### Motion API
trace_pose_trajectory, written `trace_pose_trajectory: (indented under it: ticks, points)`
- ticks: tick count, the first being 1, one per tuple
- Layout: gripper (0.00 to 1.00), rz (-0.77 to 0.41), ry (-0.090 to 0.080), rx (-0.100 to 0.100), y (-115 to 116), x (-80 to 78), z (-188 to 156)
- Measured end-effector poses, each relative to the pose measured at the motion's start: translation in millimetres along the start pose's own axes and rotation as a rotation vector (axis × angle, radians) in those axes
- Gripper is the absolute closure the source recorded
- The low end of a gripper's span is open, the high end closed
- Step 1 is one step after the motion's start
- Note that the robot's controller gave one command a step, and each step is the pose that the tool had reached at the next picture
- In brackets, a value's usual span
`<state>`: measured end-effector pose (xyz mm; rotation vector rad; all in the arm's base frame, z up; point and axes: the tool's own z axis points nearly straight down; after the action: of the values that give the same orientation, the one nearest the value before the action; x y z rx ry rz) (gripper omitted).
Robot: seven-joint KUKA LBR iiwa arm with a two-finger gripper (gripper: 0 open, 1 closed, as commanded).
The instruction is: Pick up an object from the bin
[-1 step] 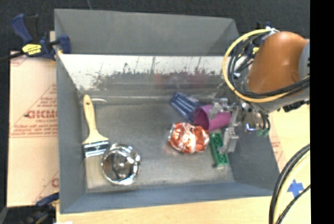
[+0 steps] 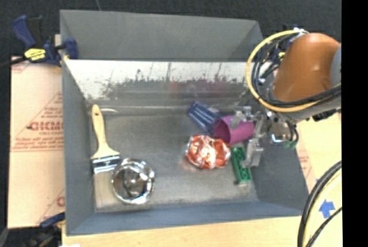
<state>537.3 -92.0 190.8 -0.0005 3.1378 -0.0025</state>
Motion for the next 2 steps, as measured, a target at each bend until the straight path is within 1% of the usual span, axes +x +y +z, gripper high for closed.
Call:
trace_pose_trajectory:
  ticks: [1, 2]
  points:
    - [0.0, -0.044, 0.004, -0.002, 49, -29.7, 122]
    - [0.0, -0.042, -0.015, 0.003, 56, -26.5, 67]
